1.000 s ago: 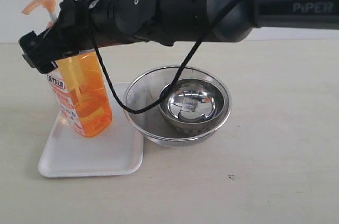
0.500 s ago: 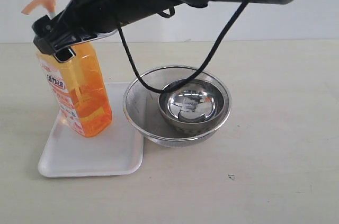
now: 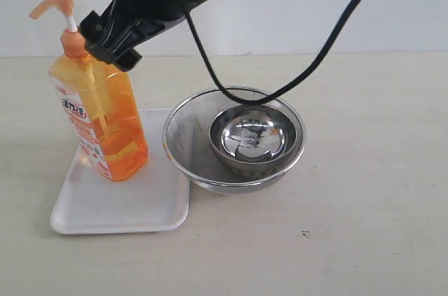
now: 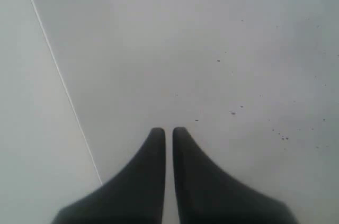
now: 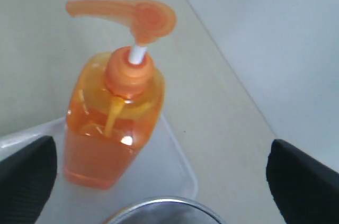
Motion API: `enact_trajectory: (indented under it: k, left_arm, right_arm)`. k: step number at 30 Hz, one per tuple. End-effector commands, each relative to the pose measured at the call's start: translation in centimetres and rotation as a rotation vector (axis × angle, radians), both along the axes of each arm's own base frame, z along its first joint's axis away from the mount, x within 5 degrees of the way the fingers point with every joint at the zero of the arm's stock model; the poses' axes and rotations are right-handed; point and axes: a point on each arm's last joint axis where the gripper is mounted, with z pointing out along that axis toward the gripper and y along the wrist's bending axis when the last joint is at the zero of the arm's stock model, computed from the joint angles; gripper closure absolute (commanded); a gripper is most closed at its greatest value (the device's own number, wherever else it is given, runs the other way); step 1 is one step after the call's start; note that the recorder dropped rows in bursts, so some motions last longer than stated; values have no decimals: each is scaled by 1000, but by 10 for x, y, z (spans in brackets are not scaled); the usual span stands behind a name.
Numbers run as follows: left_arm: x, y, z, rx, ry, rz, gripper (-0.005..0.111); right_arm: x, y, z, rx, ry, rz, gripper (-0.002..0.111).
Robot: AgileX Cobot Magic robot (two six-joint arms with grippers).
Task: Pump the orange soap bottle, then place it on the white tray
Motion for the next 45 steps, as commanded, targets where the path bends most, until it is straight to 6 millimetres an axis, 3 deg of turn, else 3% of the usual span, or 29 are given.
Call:
enact_trajectory:
  k: [1, 5, 9, 23, 26, 27, 31, 39, 45]
  left_arm:
    - [-2, 1, 1, -1, -5, 5, 102]
    - [-2, 1, 1, -1, -5, 5, 102]
    - [-2, 1, 1, -1, -5, 5, 102]
    - [-1, 2, 1, -4, 4, 12, 102]
    - [-1, 2, 0, -5, 6, 13, 102]
    - [-1, 2, 0, -5, 7, 14, 102]
    - [-1, 2, 0, -7, 13, 19, 102]
    - [1, 3, -5, 87, 64, 48, 102]
    - [3, 3, -12, 49, 138, 56, 102]
  right_arm:
    - [-2, -23, 23, -72, -90, -94, 10]
    - [-1, -40, 27, -215, -132, -170, 11]
    - [-3, -45, 18, -294, -57, -199, 11]
    - [0, -37, -9, -350, 74, -199, 13]
    - [0, -36, -10, -352, 75, -199, 29]
    - [0, -36, -10, -352, 75, -199, 41]
    - [1, -36, -10, -345, 70, -196, 105]
    - [2, -33, -7, -327, 25, -171, 106]
    - [4, -29, -4, -277, -1, -162, 109]
